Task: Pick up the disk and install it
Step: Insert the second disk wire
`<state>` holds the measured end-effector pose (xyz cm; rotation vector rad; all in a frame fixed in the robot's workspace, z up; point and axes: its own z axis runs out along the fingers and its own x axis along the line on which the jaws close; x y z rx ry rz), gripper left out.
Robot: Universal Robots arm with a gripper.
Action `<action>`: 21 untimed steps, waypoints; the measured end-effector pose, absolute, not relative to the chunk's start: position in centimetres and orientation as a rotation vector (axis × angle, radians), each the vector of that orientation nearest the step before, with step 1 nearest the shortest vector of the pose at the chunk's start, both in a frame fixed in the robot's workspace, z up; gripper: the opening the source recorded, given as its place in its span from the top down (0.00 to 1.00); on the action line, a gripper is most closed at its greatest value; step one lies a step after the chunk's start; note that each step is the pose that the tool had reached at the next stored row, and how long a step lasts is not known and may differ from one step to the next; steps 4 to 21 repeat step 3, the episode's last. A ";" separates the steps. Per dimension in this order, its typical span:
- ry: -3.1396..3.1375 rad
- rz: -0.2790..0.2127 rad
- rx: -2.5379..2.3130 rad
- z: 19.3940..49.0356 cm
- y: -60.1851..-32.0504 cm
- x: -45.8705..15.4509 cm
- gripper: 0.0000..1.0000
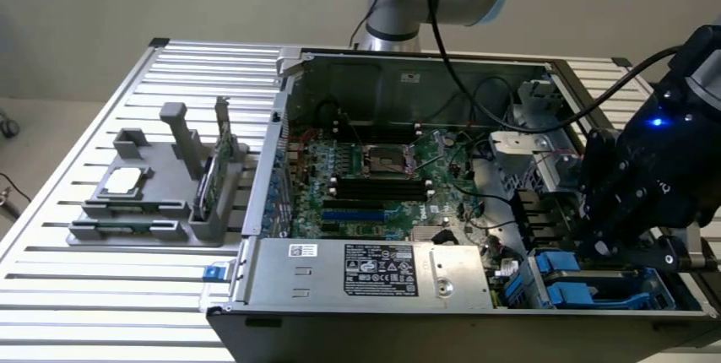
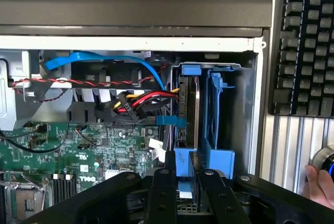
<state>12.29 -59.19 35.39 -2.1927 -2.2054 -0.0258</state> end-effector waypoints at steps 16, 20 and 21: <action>-2.205 -0.026 -2.193 35.4 -59.2 12.3 0.75; -2.205 -0.026 -2.193 35.4 -59.2 12.3 0.75; -2.205 -0.026 -2.193 35.4 -59.2 12.3 0.75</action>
